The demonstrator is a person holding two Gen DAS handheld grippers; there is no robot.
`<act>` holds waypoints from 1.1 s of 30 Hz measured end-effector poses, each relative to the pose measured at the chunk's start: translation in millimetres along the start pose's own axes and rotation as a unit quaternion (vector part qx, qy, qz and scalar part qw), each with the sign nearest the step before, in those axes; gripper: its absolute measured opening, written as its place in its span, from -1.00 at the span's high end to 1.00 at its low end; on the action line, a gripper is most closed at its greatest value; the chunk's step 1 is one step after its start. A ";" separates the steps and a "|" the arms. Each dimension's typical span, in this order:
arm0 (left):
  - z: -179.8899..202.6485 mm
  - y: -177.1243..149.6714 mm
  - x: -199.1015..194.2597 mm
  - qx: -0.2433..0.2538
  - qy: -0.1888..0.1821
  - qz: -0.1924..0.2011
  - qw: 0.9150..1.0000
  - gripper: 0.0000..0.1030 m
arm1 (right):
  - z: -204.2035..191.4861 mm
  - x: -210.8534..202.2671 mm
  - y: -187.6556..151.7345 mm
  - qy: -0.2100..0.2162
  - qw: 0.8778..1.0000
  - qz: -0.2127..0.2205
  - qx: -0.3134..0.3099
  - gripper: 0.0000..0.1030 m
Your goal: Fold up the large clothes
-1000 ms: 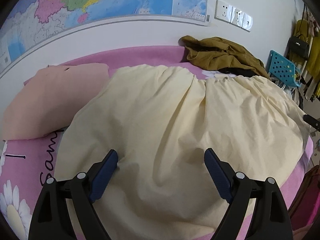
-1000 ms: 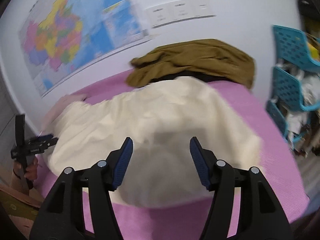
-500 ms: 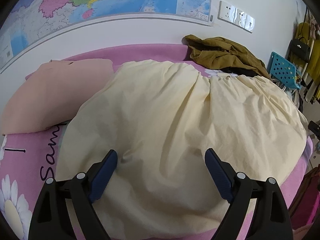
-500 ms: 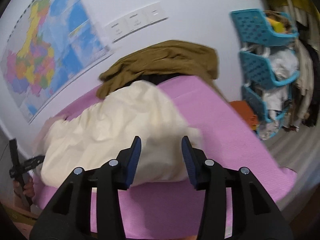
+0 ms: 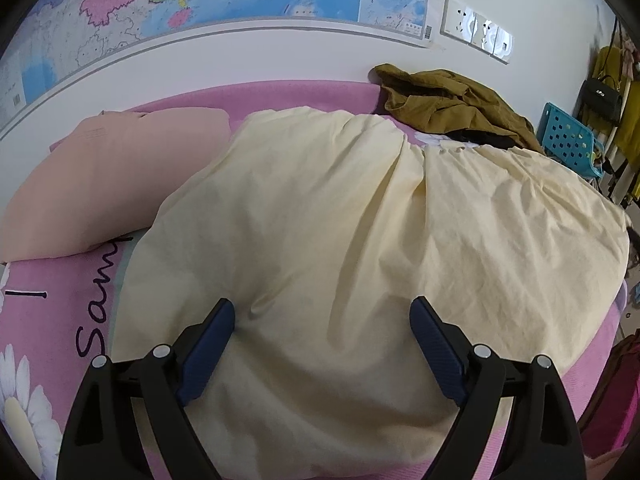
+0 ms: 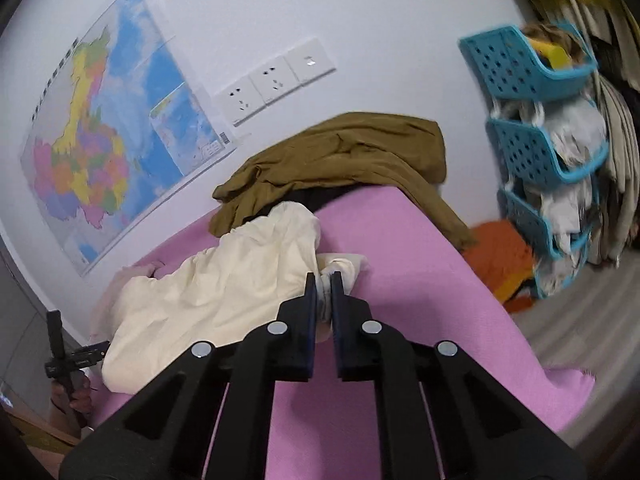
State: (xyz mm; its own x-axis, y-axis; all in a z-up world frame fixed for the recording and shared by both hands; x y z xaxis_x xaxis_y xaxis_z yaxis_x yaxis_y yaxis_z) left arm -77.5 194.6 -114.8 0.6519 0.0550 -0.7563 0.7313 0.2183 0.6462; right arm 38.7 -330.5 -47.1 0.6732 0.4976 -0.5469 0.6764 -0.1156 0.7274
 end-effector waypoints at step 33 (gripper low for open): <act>-49.8 -21.7 -33.3 -0.028 0.051 -0.001 0.998 -0.52 | -209.3 60.8 -47.9 0.094 0.960 -0.109 -0.240 -0.05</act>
State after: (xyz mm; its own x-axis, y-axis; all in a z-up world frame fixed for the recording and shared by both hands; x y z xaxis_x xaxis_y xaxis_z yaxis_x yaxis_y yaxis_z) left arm -125.0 236.5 -108.8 0.6250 0.1528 -0.7656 0.7179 0.2729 0.6405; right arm -15.4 -114.7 -28.5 0.4345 0.6164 -0.6567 0.5498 0.3960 0.7355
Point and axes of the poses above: each gripper's, at about its wrist camera, not at the fingertips, and x roughly the way its jaws point, z to its right, y to its top, the point moved 3 cm from there along x, roughly the way its jaws point, and after that the axes turned 4 degrees about -x, right-handed, at the moved point
